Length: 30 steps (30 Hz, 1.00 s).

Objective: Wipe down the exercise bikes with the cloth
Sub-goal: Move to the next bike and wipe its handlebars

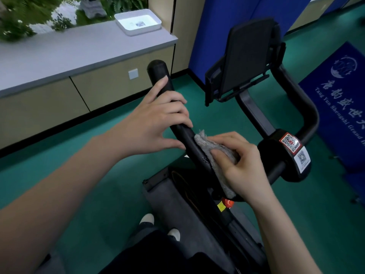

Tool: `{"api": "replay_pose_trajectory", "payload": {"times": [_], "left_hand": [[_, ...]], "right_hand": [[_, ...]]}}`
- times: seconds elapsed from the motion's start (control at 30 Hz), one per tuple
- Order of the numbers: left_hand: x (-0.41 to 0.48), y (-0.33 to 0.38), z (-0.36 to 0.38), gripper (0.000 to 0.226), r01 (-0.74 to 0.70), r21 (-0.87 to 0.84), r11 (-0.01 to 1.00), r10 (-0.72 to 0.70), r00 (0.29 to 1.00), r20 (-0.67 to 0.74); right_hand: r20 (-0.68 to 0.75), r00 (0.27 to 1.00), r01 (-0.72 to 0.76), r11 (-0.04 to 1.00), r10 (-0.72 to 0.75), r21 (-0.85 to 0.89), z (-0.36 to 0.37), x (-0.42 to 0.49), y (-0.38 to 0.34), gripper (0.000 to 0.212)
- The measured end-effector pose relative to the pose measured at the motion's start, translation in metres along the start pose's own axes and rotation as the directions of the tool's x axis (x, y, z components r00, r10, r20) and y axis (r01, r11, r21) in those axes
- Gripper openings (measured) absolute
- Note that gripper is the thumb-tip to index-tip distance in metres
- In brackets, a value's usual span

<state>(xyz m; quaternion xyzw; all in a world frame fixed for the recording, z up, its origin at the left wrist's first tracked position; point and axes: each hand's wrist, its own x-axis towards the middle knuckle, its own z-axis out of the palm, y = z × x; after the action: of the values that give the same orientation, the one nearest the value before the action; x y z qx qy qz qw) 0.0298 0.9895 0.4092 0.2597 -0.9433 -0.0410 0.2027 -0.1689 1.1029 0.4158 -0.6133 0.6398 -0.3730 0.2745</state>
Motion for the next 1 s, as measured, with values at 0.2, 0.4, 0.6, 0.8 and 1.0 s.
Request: {"api": "replay_pose_trajectory", "payload": {"times": [0.2, 0.4, 0.6, 0.8, 1.0], "left_hand": [[0.001, 0.0, 0.001, 0.045, 0.021, -0.021, 1.0, -0.021, 1.0, -0.004], [0.002, 0.001, 0.0, 0.043, 0.021, -0.042, 0.999, -0.021, 1.0, -0.016], [0.0, 0.002, 0.001, 0.045, 0.031, -0.061, 0.998, -0.032, 0.999, -0.03], [-0.001, 0.003, 0.0, 0.044, 0.043, -0.064, 0.997, -0.046, 0.998, -0.051], [-0.001, 0.006, 0.0, 0.043, 0.053, -0.065, 0.996, -0.057, 0.997, -0.057]], "right_hand": [[0.08, 0.994, 0.076, 0.993, -0.07, -0.086, -0.022, -0.026, 0.005, 0.024], [0.065, 0.989, 0.134, 0.99, -0.131, -0.05, -0.005, -0.011, -0.002, 0.026], [0.153, 0.985, 0.088, 0.996, -0.086, -0.003, -0.019, -0.027, 0.002, 0.024], [0.066, 0.985, 0.164, 0.983, -0.159, -0.086, -0.001, -0.021, -0.006, 0.017], [0.142, 0.971, 0.213, 0.968, -0.194, -0.133, -0.015, -0.037, -0.004, 0.017]]}}
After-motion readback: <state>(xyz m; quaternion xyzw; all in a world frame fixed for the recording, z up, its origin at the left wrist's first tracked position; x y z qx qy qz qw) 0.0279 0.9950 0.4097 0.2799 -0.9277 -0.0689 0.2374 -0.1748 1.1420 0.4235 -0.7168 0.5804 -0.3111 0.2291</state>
